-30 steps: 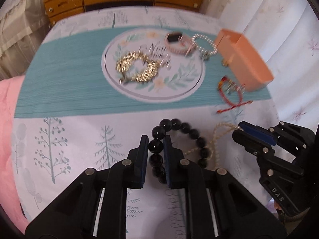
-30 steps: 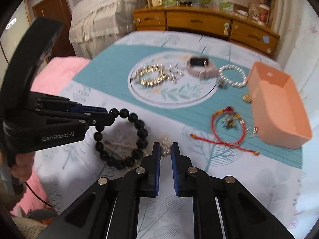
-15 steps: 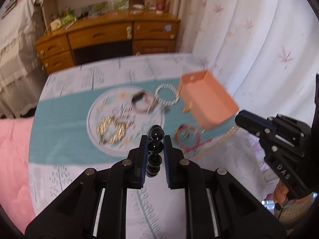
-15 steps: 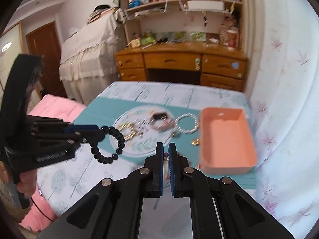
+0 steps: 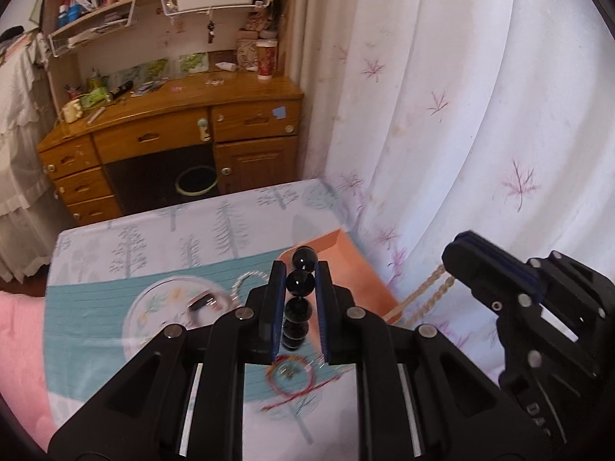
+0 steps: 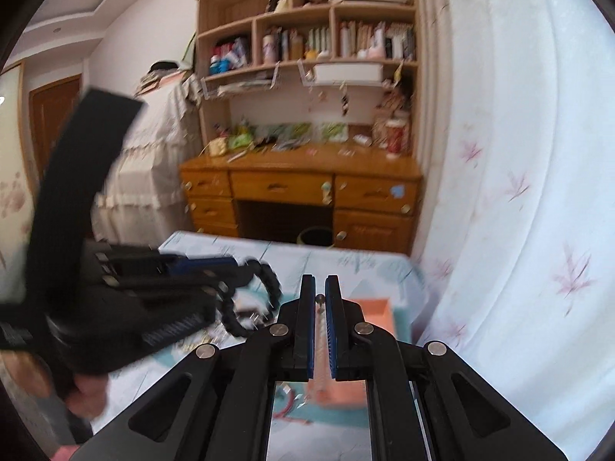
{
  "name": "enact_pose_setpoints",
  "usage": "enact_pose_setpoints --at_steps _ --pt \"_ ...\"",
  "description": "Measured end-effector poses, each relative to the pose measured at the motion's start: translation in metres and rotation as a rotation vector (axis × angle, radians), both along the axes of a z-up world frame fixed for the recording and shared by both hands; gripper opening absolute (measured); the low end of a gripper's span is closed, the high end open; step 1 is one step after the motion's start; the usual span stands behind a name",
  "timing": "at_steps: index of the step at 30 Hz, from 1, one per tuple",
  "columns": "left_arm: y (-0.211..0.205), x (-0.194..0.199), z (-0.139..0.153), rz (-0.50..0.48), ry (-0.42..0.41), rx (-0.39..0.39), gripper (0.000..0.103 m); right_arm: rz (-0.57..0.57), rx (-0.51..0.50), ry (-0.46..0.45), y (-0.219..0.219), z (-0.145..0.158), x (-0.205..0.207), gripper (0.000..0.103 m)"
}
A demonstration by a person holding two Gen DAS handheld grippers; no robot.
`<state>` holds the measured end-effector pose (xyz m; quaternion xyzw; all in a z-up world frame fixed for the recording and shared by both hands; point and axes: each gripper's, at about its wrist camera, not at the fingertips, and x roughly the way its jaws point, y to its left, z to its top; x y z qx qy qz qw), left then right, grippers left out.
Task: Organize jewelry
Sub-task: 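Lift the held bracelet and necklace with the left tool over the pink box, then open the left tool to drop the jewelry into the pink box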
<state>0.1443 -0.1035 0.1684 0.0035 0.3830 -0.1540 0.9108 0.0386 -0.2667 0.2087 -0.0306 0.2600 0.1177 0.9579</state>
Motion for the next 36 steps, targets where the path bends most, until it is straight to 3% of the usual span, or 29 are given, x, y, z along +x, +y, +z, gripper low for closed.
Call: enact_pose_setpoints --at_steps 4,8,16,22,24,26,36 --pt "-0.024 0.027 -0.010 -0.022 0.017 -0.020 0.012 -0.039 0.014 0.000 -0.022 0.017 0.014 0.005" --pt "-0.040 0.052 -0.035 -0.033 0.048 -0.036 0.012 -0.073 0.013 0.035 -0.037 0.009 0.032 0.005" --pt "-0.057 0.084 -0.111 -0.055 0.148 -0.023 0.012 -0.119 0.025 0.186 -0.052 -0.067 0.072 0.005" --pt "-0.055 0.082 -0.146 -0.061 0.214 0.005 0.015 -0.126 0.067 0.313 -0.060 -0.129 0.098 0.009" --pt "-0.053 0.081 -0.152 -0.056 0.232 0.025 0.024 -0.134 0.083 0.338 -0.063 -0.143 0.104 0.016" --pt "-0.048 0.077 -0.154 -0.052 0.234 0.035 0.042 -0.141 0.095 0.347 -0.064 -0.152 0.109 0.034" --pt "-0.015 0.043 -0.145 -0.041 0.202 0.086 0.044 -0.119 0.091 0.345 -0.042 -0.152 0.100 0.037"
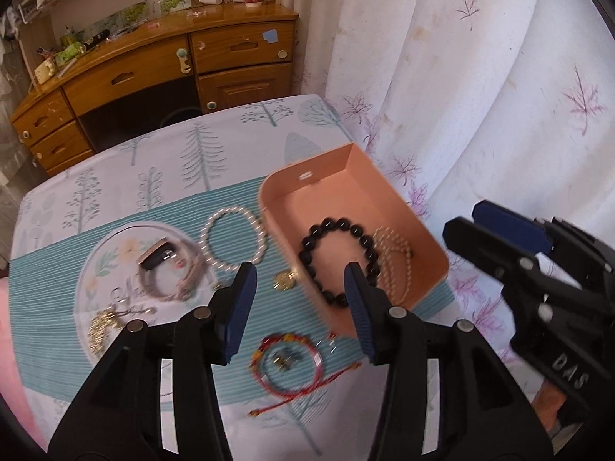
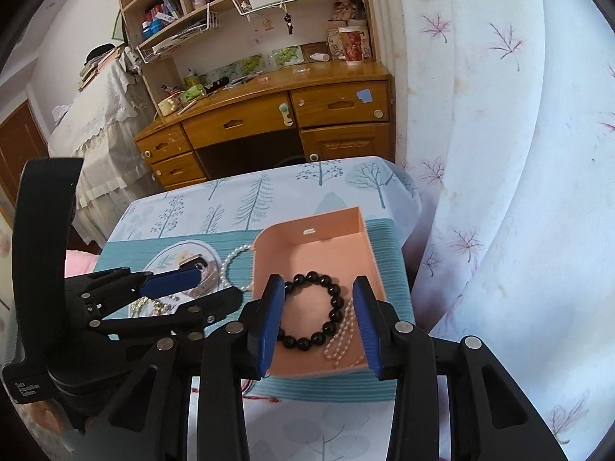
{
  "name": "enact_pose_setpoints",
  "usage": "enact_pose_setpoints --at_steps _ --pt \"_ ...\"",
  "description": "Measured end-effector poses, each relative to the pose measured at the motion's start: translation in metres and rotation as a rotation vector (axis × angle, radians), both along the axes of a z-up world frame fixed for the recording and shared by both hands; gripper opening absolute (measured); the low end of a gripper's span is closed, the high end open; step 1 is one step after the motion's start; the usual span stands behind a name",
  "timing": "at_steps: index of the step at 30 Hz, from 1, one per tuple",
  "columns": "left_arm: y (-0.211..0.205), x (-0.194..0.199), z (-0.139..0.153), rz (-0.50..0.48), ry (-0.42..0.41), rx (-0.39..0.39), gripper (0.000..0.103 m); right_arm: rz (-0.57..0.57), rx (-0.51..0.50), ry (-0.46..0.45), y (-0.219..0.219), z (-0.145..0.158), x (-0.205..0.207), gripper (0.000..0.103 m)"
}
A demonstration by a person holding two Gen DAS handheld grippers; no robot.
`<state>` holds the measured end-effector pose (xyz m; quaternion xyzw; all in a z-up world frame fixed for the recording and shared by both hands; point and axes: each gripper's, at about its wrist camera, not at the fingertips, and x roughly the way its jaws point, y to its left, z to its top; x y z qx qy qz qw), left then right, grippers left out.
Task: Organize jewelry
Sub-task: 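Open the left tool to drop the jewelry into the pink box, then move the left tool to the gold leaf bracelet while the right tool approaches the red string bracelet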
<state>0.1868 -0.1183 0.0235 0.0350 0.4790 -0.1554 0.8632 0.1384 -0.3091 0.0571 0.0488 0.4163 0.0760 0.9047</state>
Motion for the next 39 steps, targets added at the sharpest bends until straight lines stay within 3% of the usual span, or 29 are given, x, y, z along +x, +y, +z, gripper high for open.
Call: enact_pose_setpoints --at_steps 7,18,27,33,39 --pt "0.038 -0.031 0.017 0.049 -0.029 0.027 0.044 0.015 -0.029 0.031 0.022 0.009 -0.026 0.037" --pt "0.110 -0.086 0.032 0.166 -0.059 -0.029 0.044 0.058 -0.045 0.044 0.060 0.031 -0.083 0.037" --pt "0.133 -0.125 0.040 0.175 -0.083 -0.015 0.044 0.098 -0.029 0.076 0.089 0.031 -0.119 0.037" --pt "0.152 -0.141 0.037 0.185 -0.055 -0.020 0.044 0.119 -0.009 0.134 0.104 0.018 -0.116 0.037" --pt "0.179 -0.132 0.021 0.206 0.046 -0.047 0.044 0.152 -0.005 0.194 0.123 -0.006 -0.094 0.037"
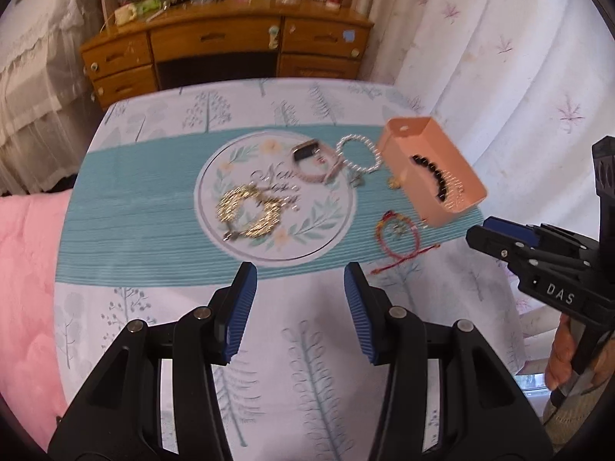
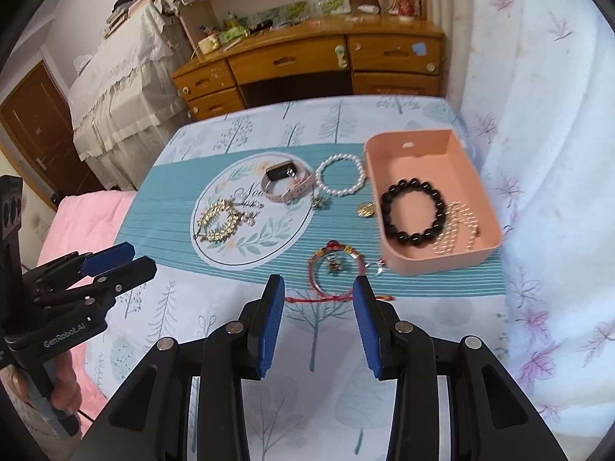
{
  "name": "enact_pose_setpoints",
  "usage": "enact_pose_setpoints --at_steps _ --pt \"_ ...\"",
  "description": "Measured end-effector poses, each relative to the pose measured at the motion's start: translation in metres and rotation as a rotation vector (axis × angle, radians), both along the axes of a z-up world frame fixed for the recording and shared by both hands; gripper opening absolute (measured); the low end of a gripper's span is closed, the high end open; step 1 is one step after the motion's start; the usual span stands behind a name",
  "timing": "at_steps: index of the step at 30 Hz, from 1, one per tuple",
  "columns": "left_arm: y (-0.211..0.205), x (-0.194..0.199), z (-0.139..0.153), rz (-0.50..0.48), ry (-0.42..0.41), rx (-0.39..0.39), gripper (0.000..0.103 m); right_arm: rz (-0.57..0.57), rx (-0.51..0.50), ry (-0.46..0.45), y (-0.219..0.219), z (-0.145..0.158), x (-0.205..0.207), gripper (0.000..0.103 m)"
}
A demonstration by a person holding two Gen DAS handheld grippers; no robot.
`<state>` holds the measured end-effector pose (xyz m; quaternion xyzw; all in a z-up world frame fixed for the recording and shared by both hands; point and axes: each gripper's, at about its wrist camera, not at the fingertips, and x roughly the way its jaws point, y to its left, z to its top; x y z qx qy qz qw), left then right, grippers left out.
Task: Organize jewelry
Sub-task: 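Move the left tool to the gold leaf bracelet while the right tool approaches the red string bracelet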
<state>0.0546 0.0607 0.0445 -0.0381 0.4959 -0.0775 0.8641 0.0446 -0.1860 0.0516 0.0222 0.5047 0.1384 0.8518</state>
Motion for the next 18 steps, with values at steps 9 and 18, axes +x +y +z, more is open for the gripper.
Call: enact_pose_setpoints --at_steps 9,18 --pt "0.036 0.039 -0.037 0.110 0.091 0.007 0.044 0.027 0.002 0.100 0.014 -0.050 0.051 0.037" --pt "0.044 0.078 -0.079 0.149 0.197 0.000 0.044 0.053 0.003 0.184 0.025 -0.099 0.093 0.037"
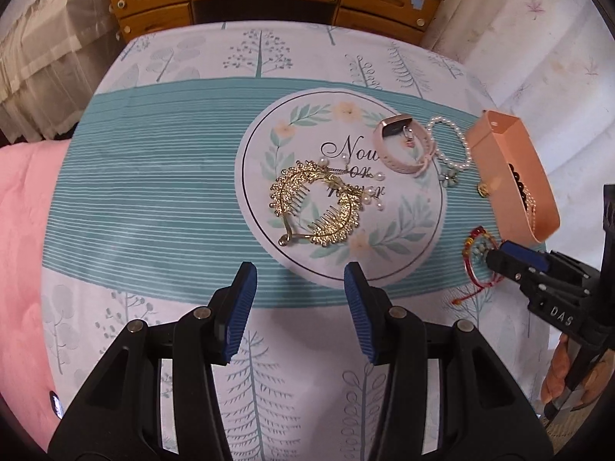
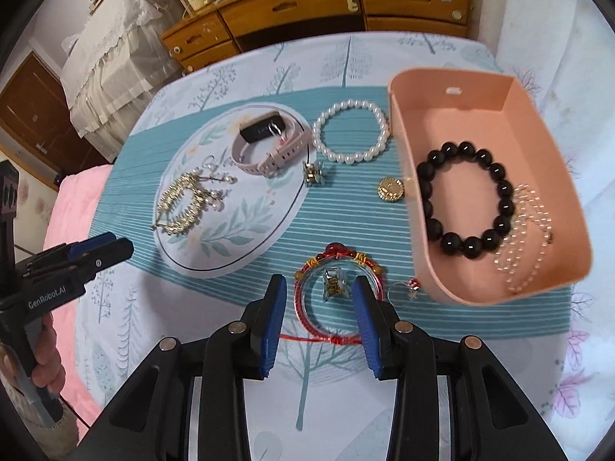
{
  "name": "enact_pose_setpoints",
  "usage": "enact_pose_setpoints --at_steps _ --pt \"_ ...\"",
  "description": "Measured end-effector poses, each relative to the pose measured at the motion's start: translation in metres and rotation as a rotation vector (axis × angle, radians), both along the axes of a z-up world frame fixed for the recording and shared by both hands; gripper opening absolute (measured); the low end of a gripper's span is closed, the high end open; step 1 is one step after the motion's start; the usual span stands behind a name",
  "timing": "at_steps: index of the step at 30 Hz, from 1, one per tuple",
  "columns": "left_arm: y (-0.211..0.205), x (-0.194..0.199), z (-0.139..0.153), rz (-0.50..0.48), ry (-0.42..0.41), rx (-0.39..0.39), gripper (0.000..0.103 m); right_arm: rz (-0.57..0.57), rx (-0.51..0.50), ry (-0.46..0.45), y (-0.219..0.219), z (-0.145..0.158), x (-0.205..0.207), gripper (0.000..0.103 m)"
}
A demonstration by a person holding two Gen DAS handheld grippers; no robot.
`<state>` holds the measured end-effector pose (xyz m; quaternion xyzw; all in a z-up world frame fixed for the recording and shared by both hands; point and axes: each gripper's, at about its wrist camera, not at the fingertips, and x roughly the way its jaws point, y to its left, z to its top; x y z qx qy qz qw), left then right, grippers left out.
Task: Organize jewelry
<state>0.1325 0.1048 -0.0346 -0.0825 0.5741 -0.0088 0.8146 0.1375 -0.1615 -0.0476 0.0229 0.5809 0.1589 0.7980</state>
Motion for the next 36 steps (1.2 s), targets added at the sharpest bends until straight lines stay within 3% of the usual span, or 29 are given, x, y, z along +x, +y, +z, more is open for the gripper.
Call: enact_pose_setpoints --at_steps 6,12,33,36 --pt "0.009 0.013 -0.012 0.052 0.012 -0.052 0.044 0.008 -0.021 0.016 0.006 -0.017 0.009 0.032" --pt "0.015 0.029 -0.016 0.096 -0.009 -0.105 0.044 0.006 -0.026 0.023 0.006 -0.028 0.013 0.019" --pt "0.004 0.070 -0.045 0.092 0.049 0.063 0.041 0.041 0.085 -0.051 -0.011 0.013 -0.015 0.016" --pt "0.001 0.070 -0.047 0.079 0.059 0.110 0.033 0.038 0.093 -0.047 -0.013 0.013 -0.017 0.016"
